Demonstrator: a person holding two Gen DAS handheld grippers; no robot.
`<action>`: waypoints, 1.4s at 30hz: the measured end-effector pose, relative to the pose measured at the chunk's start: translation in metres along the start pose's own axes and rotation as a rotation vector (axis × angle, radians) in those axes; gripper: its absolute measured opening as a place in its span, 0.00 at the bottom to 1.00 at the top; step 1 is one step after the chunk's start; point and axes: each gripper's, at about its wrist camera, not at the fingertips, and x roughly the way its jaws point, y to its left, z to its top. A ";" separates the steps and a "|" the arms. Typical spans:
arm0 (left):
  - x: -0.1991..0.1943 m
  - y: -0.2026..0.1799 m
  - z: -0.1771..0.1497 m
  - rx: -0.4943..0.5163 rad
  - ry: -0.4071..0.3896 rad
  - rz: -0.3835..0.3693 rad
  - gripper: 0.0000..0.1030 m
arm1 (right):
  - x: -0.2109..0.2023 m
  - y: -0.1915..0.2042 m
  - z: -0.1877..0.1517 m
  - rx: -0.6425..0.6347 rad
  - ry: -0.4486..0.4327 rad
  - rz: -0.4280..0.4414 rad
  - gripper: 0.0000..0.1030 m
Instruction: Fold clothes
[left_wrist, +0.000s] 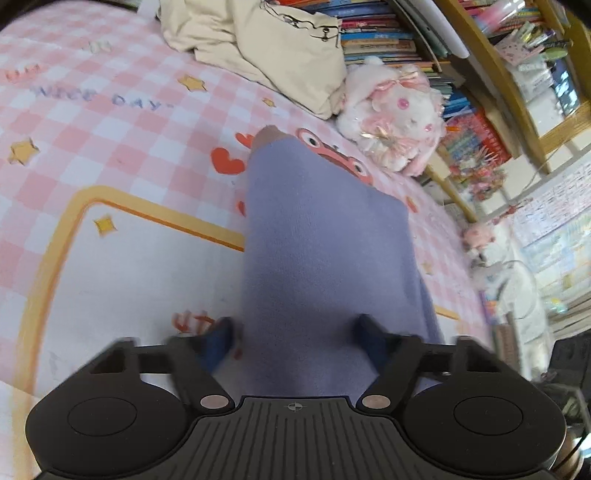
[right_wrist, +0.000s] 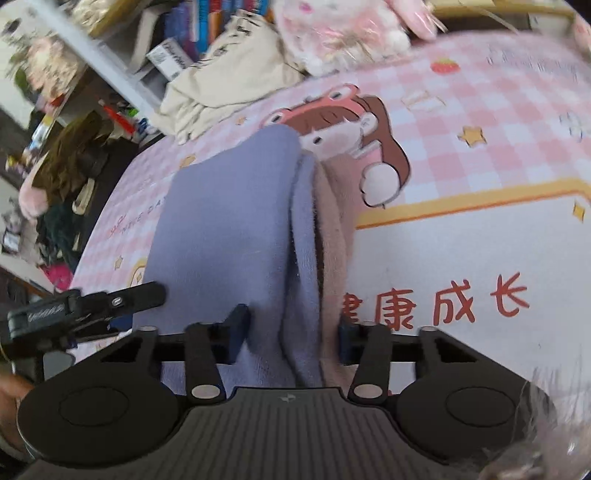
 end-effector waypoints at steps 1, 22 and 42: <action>-0.001 -0.003 -0.001 0.010 -0.002 -0.001 0.57 | -0.003 0.006 -0.003 -0.038 -0.007 -0.016 0.32; 0.001 -0.004 -0.010 0.033 0.131 -0.040 0.67 | -0.005 -0.014 -0.016 0.144 0.093 0.064 0.49; 0.003 -0.012 -0.018 0.062 0.105 -0.038 0.63 | -0.001 -0.002 -0.016 0.019 0.069 0.018 0.46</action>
